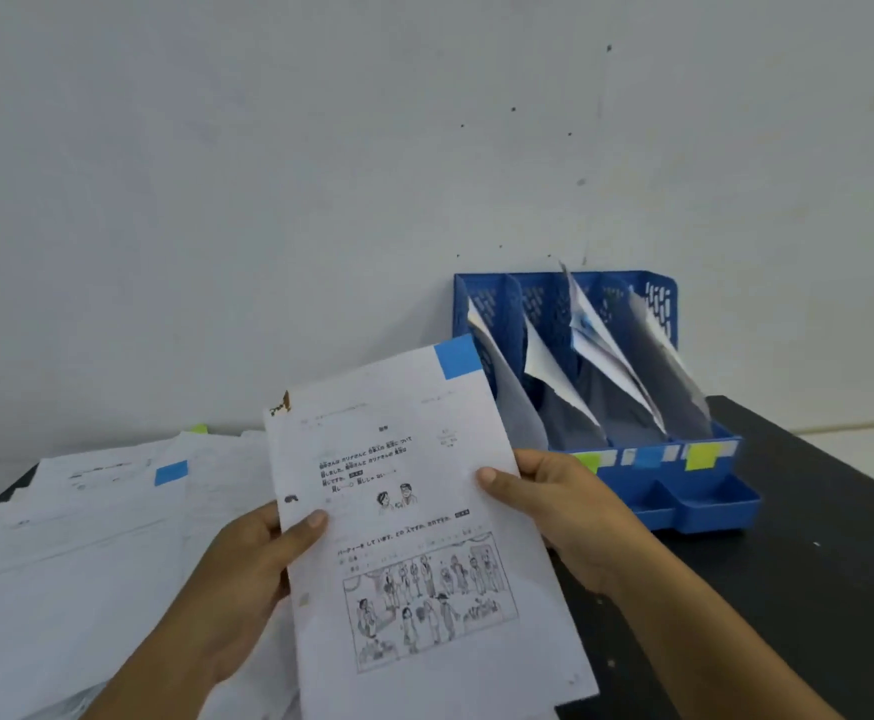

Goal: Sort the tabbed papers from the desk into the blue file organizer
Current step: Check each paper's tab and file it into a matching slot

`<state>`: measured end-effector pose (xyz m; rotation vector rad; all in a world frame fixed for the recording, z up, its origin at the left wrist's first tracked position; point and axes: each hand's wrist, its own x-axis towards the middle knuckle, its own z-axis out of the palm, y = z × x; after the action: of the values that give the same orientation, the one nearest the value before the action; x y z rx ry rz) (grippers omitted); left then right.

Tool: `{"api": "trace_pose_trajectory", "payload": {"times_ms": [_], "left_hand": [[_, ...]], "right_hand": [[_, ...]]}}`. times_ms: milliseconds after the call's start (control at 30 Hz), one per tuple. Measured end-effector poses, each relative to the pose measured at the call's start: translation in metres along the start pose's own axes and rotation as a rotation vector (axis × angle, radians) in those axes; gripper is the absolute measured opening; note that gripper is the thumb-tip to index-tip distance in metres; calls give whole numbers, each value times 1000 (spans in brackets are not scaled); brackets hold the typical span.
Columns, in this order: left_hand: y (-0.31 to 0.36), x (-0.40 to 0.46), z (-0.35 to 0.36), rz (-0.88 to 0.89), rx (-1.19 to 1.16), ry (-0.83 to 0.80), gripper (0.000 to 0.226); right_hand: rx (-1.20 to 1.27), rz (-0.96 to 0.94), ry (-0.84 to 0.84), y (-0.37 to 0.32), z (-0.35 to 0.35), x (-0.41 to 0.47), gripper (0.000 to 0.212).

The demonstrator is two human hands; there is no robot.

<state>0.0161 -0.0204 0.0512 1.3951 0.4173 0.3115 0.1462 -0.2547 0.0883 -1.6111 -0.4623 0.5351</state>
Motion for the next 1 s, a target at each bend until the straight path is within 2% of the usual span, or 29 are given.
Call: {"api": "trace_pose_trajectory", "payload": {"times_ms": [167,367,467,567,667,800,1000], "left_hand": [[19,8,27,83,170,-97,25],[38,26,66,152,139,-152,26],[45,36,91,176,130,-146,25],[52,50,117,212,112,-82,23],[58,61,145,242,92,-26,21],[63,72,181,298,132,18,31],[82,81,230,384,149,19,37]], "right_hand": [[-108,-56,112,-10,-36,-20,16],[-298,-72,222,-28,-77,-41,20],[-297,-174,417,-43,-97,-51,24],[-175,-317,677,-62,-122,-54,33],[-55,-428,868,-85,-147,-57,39],[100,-574,1016,-112,-166,-58,29],[-36,-704,1191,-137,-184,-39,34]]}}
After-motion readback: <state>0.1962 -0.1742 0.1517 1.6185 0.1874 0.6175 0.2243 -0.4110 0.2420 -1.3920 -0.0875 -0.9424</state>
